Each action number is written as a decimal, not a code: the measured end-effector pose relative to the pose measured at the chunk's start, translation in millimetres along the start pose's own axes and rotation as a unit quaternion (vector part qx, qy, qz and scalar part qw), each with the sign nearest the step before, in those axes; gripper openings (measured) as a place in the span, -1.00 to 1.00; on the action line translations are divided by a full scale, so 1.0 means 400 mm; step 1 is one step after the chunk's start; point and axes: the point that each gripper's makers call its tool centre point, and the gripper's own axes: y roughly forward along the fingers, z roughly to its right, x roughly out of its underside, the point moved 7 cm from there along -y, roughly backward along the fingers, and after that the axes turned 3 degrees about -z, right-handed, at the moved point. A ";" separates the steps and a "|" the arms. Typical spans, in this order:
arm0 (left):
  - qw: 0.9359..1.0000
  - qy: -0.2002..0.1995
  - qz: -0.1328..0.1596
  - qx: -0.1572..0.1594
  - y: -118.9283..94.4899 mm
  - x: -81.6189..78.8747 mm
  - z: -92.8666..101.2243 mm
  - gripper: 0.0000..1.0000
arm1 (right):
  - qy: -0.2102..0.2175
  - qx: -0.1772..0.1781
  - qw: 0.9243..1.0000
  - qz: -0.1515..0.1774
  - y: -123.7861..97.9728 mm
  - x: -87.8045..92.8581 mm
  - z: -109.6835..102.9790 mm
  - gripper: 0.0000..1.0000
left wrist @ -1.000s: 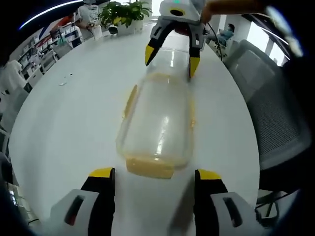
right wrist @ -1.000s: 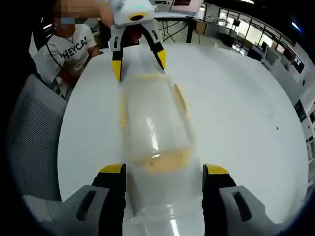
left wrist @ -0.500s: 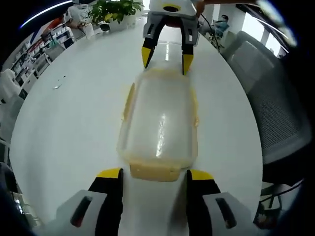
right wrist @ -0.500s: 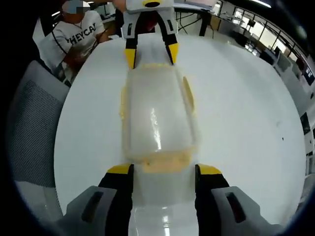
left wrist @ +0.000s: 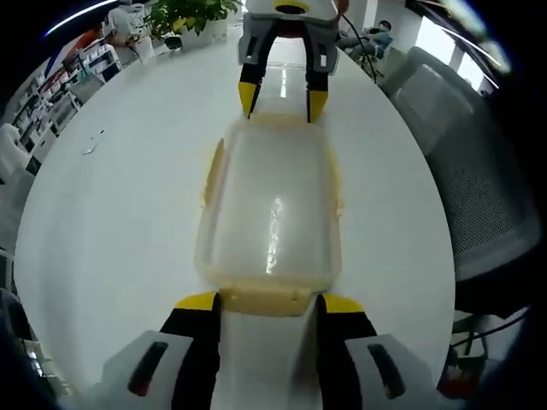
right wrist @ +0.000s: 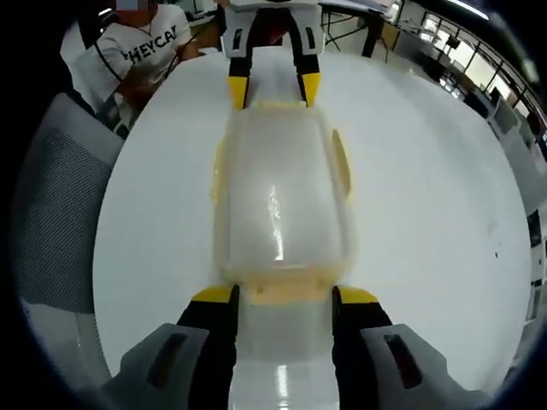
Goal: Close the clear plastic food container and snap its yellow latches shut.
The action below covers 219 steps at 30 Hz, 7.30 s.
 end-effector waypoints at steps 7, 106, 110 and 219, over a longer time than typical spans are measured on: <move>1.000 0.004 0.002 0.001 -0.002 0.000 -0.002 -0.32 | 0.001 -0.009 1.000 -0.006 0.000 -0.006 -0.003 -0.24; 0.999 0.005 0.040 -0.001 -0.150 -0.108 -0.015 -0.34 | -0.029 -0.019 0.999 0.011 -0.178 -0.014 0.029 -0.28; 0.999 0.004 0.035 -0.002 -0.145 -0.122 -0.009 -0.34 | -0.030 -0.020 0.999 0.010 -0.184 -0.002 0.030 -0.27; 1.000 0.019 0.020 0.003 0.068 -0.604 0.045 -0.34 | -0.012 -0.006 1.000 -0.004 -0.349 0.495 0.016 -0.28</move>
